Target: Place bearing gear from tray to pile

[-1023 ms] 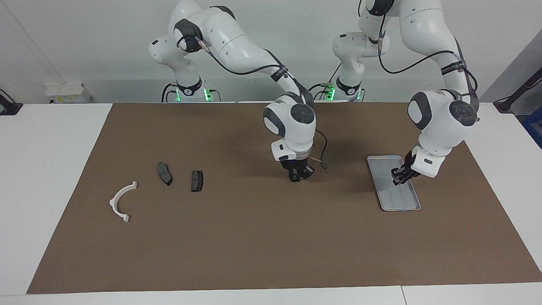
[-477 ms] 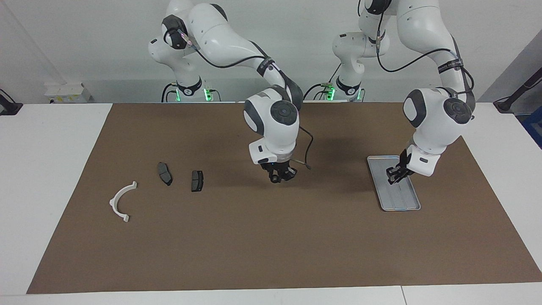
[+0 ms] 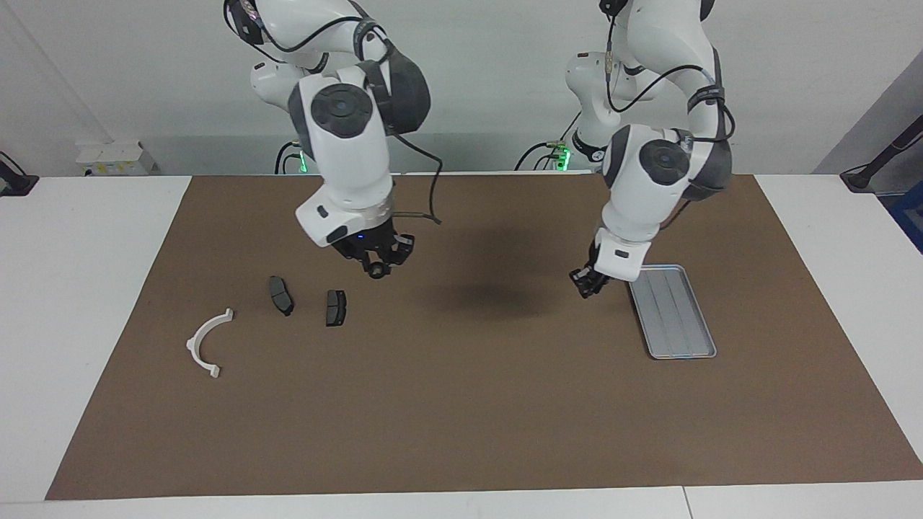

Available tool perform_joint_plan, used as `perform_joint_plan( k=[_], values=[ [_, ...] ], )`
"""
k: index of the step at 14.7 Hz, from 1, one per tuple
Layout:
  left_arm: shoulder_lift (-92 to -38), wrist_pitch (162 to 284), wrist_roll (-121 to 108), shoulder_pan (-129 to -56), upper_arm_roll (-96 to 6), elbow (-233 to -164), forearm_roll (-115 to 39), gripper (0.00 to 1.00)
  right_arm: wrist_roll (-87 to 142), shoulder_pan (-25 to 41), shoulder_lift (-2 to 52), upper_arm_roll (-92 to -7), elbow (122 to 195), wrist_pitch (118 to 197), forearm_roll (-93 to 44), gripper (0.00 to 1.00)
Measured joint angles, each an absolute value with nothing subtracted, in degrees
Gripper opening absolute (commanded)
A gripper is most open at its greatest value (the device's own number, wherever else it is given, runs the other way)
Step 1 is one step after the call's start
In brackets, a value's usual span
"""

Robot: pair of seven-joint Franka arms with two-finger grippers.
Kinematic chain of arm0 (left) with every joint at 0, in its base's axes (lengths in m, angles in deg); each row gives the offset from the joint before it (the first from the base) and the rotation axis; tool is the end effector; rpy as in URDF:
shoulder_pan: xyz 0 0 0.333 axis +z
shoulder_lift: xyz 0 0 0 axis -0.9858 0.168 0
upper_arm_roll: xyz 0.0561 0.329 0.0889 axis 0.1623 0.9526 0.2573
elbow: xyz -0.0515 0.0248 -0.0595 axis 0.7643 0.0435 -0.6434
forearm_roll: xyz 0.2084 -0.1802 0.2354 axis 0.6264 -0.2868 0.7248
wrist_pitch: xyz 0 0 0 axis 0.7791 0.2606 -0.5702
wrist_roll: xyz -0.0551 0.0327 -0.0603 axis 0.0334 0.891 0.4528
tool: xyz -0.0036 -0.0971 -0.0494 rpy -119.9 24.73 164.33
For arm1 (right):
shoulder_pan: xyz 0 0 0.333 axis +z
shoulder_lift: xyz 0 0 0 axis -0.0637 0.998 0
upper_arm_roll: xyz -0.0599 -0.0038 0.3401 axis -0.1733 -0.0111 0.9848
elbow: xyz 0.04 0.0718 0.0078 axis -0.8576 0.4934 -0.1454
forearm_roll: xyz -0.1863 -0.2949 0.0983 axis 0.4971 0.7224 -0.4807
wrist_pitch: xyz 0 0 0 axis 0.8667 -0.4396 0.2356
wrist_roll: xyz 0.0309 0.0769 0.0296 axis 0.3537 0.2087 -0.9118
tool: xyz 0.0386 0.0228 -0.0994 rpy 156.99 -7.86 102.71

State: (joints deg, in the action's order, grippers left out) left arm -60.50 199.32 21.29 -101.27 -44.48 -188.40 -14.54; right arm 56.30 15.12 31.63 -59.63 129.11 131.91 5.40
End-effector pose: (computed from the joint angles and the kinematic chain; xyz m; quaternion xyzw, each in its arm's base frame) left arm 0.5614 -0.2450 0.4718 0.9838 0.1782 -0.0031 0.0181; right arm 0.6171 0.1845 0.5590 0.9987 -0.0405 -0.0278 0.0128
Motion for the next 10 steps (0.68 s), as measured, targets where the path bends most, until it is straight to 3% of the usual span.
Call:
perform_joint_plan(
  k=[3, 5, 7, 10],
  values=[
    [-59.0, 200.9, 29.3, -107.6, -44.4, -188.4, -14.2, 0.13, 44.0, 8.7, 31.7, -59.7, 130.5, 132.9, 5.5, 0.00],
    [-55.2, 204.5, 34.7, -111.2, -44.3, -188.0, -11.8, 0.13, 39.3, 5.7, 31.9, -59.7, 132.9, 135.8, 5.8, 0.00],
    [-50.6, 209.3, 39.6, -114.0, -44.2, -187.6, -9.3, 0.13, 36.8, 3.9, 32.2, -59.7, 136.8, 141.3, 6.3, 0.00],
    [-48.0, 212.0, 40.3, -114.5, -43.9, -188.1, -9.0, 0.13, 35.8, 2.6, 33.2, -59.7, 144.1, 152.3, 7.5, 0.00]
  ],
)
